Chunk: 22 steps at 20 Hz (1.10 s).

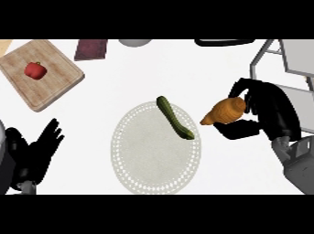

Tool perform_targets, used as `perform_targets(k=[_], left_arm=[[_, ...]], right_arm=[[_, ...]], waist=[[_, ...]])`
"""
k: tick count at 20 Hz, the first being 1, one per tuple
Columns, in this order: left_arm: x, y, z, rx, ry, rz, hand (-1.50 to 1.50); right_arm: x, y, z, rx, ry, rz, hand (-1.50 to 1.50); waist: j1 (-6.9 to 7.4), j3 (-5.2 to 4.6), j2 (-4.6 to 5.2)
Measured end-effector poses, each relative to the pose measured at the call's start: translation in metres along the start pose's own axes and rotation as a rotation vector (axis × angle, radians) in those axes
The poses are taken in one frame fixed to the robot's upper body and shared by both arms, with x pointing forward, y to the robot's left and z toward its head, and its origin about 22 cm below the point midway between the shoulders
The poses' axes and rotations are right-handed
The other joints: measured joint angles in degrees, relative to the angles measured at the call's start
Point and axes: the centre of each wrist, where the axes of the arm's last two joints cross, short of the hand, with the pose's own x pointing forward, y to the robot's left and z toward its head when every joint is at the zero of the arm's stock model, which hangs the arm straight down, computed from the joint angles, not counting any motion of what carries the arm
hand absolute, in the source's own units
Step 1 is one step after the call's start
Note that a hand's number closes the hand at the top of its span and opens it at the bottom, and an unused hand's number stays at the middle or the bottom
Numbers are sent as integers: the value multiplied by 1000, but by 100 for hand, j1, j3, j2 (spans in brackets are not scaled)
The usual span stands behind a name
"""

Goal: Pick the croissant from the placemat and place it in the tiered shelf

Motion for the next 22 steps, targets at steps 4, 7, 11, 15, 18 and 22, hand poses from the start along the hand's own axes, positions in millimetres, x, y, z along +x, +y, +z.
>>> perform_targets(k=[4,7,11,15,18,22], left_arm=[[1,3,1,0,-6,-5,0],[5,0,0,-10,-5,-12,0],[7,-7,1,-23,-8,-16,0],[9,-13,-2,-43,-15,-19,0],[11,-16,-6,-58,-25,-29,0],[15,-22,-10,-74,-32,-38,0]], right_arm=[[9,-64,19,-124,9,-13,150],[19,-109,37,-197,8,-18,150],[27,-160,53,-282,44,-30,150],[25,-207,54,-343,97,-66,150],[20,-239,52,-386,125,-84,150],[2,-280,41,-419,170,-94,150]], waist=[[28,-8,15],[84,-10,42],[202,-6,80],[298,-5,114],[380,-1,134],[487,-4,162]])
